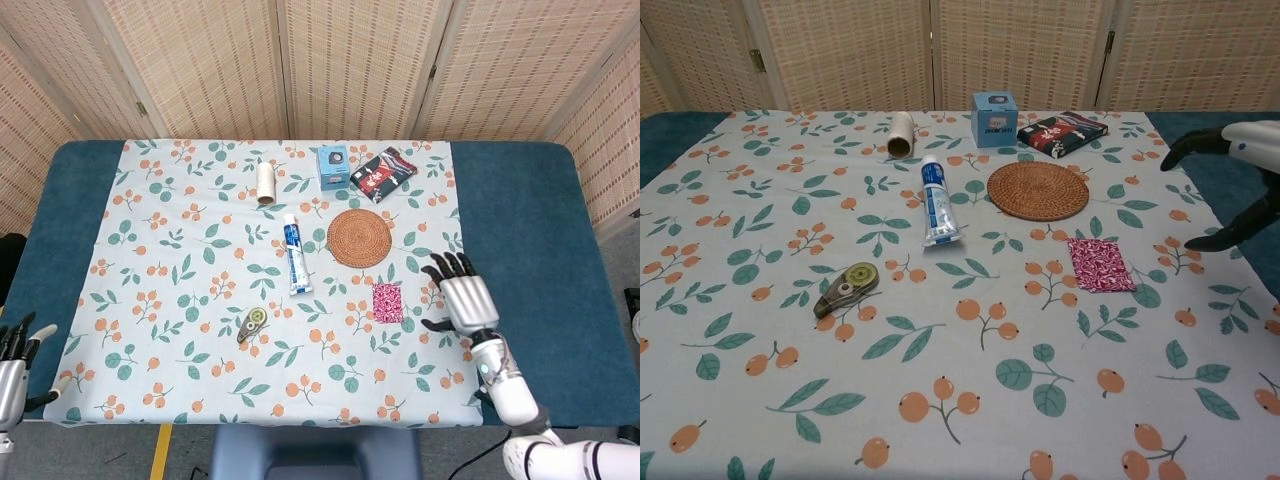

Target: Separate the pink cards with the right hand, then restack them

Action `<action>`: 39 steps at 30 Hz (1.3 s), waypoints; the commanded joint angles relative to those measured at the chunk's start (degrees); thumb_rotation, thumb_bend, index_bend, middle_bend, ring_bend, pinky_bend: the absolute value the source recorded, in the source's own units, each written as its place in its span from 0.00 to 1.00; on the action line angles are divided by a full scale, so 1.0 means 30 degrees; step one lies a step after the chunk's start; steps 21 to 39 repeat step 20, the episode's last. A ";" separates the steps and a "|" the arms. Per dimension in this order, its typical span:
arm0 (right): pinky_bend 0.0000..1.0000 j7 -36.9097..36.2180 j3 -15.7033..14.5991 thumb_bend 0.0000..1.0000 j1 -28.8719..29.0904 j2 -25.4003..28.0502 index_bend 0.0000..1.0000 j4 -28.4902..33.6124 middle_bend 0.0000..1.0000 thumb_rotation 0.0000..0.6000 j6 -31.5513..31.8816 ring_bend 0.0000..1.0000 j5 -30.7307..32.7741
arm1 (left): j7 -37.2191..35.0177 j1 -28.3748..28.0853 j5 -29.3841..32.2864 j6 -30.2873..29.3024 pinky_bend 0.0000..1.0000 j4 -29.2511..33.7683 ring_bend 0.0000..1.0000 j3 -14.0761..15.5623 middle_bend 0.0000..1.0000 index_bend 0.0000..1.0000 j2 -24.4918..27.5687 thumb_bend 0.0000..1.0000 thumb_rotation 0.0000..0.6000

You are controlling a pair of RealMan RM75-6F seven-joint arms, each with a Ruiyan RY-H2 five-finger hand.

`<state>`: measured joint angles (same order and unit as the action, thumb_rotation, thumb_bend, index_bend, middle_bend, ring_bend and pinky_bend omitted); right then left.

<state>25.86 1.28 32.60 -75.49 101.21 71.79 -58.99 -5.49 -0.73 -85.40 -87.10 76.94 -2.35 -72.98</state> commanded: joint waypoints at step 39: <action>0.00 -0.4797 -0.2695 0.19 -0.7882 0.2561 0.12 0.0097 0.04 0.81 0.7865 0.00 -0.8004 | 0.1085 -0.0755 -0.0483 -0.0572 0.00 0.1292 0.11 -0.0578 0.06 0.20 -0.0337 0.27 1.00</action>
